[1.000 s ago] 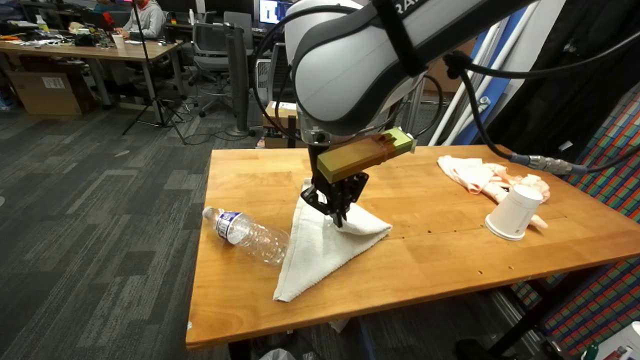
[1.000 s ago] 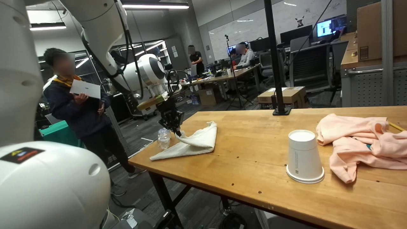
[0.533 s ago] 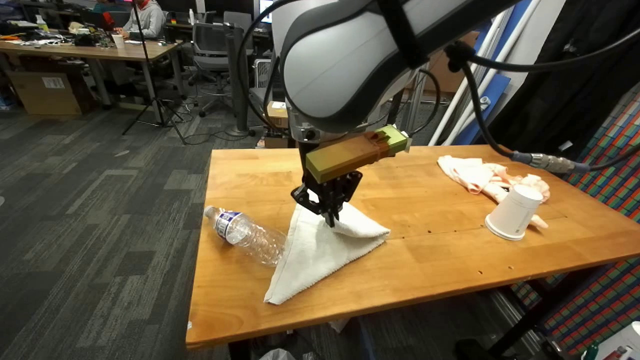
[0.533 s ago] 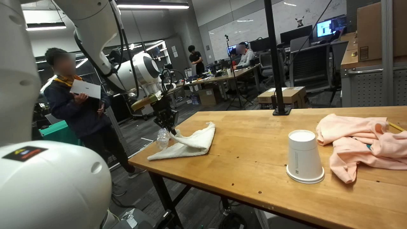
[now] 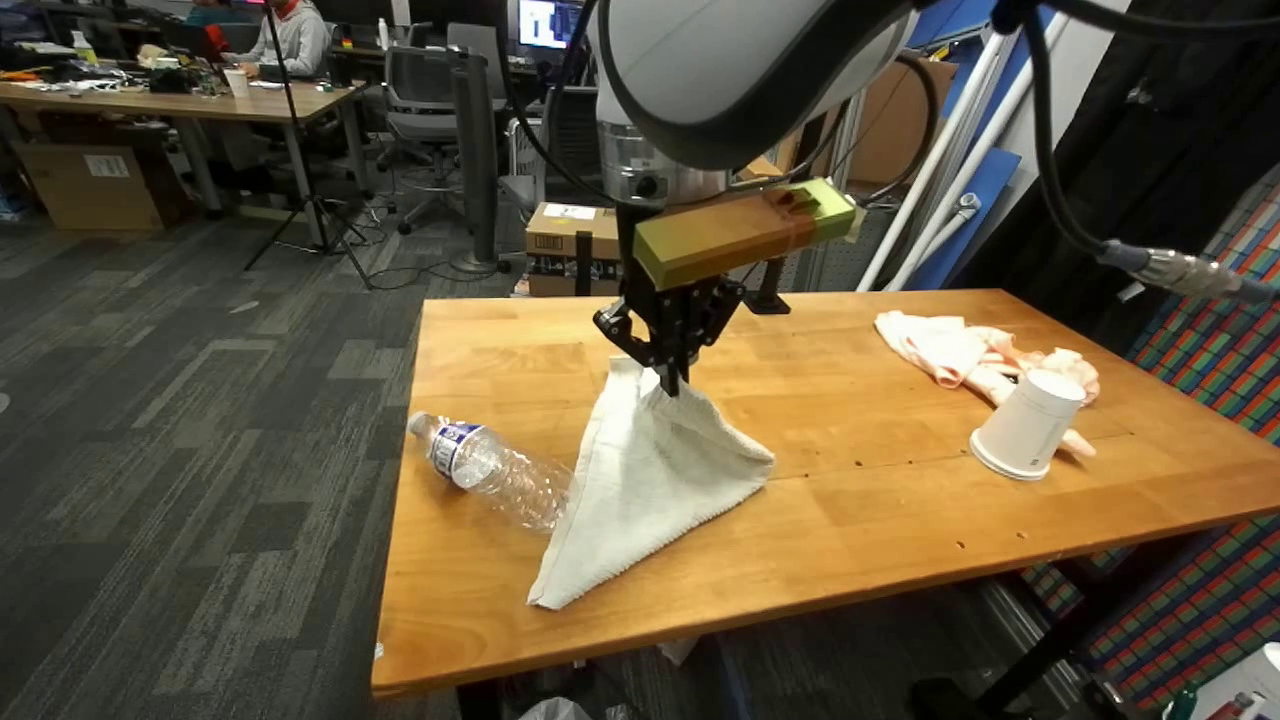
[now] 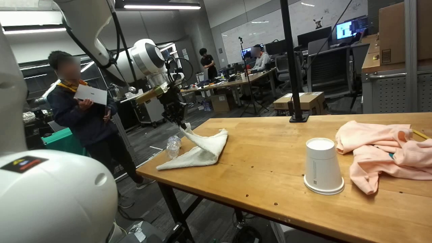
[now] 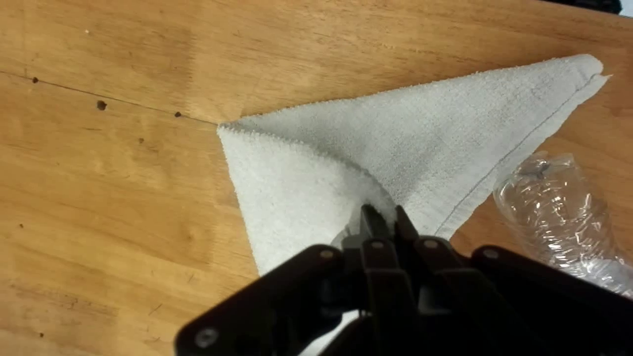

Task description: Fold the towel

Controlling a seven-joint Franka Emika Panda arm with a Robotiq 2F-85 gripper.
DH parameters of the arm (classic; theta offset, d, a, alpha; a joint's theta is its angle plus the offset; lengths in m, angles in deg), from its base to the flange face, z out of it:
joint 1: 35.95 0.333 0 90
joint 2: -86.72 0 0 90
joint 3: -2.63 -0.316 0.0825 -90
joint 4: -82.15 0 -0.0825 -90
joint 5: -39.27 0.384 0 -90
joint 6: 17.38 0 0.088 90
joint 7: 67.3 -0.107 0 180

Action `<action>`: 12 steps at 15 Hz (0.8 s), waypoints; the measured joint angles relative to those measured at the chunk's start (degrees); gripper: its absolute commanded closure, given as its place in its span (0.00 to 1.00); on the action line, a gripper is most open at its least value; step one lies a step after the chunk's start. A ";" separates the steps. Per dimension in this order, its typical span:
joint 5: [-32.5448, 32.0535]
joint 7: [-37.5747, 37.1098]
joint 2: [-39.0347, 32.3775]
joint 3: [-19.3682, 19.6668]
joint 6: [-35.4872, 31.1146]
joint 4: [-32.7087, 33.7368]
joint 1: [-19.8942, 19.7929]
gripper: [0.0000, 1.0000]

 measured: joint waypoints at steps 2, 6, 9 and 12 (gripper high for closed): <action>0.38 -0.64 0.11 -0.68 -0.02 -0.73 0.04 0.96; 0.68 -2.92 -0.09 -2.49 -0.03 -2.51 0.58 0.96; 0.68 -5.25 -0.67 -3.77 -0.03 -3.10 1.64 0.96; 0.56 -7.33 -2.07 -4.59 -0.10 -3.09 3.01 0.96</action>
